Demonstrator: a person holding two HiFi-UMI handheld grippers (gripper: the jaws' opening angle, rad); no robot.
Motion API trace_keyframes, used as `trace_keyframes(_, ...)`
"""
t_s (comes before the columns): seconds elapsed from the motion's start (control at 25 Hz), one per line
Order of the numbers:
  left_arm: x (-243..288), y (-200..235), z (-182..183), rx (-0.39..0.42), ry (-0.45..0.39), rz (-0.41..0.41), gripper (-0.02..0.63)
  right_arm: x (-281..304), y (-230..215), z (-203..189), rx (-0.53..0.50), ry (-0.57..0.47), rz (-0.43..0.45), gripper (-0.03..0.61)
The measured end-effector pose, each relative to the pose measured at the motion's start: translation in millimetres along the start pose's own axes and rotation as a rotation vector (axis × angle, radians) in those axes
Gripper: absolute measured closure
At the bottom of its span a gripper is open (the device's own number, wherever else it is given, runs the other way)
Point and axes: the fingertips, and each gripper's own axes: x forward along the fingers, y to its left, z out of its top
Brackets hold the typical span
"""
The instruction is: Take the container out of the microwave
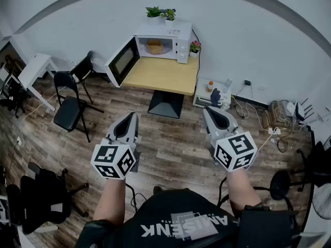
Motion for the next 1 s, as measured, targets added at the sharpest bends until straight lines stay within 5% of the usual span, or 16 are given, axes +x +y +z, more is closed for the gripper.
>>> trace_keyframes(0.24, -2.1, 7.2, 10.8, -0.015, -0.028, -0.021, 0.612, 3.1, 4.5, 1.7, 0.017, -0.015, -0.002, 0.574)
trace_keyframes(0.52, -7.9, 27.6, 10.2, 0.07, -0.015, 0.007, 0.612, 12.7, 10.8, 3.3, 0.032, -0.02, -0.034, 0.572)
trace_keyframes(1.0, -2.3, 66.4, -9.7, 0.073, 0.006, -0.068, 0.611, 35.8, 44.0, -4.6, 0.005, -0.013, -0.078, 0.572)
